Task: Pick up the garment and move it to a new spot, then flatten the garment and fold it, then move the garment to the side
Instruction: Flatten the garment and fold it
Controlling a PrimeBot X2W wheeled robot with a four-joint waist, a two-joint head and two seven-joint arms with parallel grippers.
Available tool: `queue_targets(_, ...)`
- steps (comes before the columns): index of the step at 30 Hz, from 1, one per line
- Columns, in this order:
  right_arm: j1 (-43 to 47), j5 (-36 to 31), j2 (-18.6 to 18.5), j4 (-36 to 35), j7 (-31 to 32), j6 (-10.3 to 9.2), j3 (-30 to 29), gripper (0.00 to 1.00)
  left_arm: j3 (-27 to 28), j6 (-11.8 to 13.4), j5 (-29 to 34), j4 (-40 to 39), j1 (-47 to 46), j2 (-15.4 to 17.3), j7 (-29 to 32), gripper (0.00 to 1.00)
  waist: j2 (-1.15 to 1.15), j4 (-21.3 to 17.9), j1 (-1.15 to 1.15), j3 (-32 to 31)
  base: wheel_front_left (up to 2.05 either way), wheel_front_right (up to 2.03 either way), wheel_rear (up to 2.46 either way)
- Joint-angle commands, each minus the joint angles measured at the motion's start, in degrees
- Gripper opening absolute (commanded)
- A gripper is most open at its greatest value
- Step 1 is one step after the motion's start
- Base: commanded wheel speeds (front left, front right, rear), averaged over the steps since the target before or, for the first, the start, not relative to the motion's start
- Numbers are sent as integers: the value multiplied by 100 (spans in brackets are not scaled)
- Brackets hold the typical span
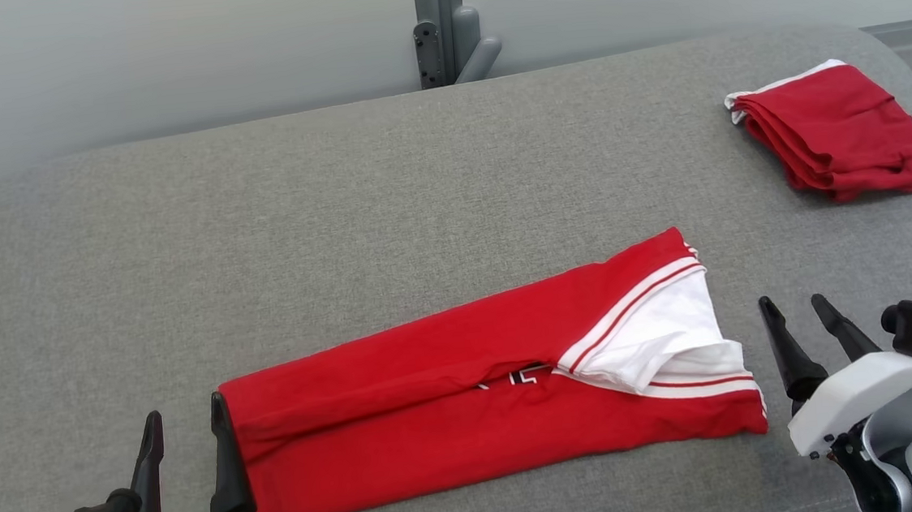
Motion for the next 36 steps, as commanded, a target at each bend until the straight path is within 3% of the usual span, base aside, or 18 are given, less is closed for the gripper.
queue_targets(1, -128, -32, 8, 118, 25, -5, 26, 100, 6, 35, 44, 19, -68, -17, -29, 100, 37, 96, 0, -49, 0, 0, 0)
queue_targets(21, -1437, 82, -85, 3029, -32, -5, 557, 100, 188, 73, 249, -61, -68, -131, -48, 100, 37, 784, 0, 39, 0, 0, 0)
queue_targets(36, -1819, 421, 93, 3958, 276, 11, 1323, 100, 273, -2, 410, -61, -89, -162, -47, 100, 37, 877, 0, 105, 0, 0, 0)
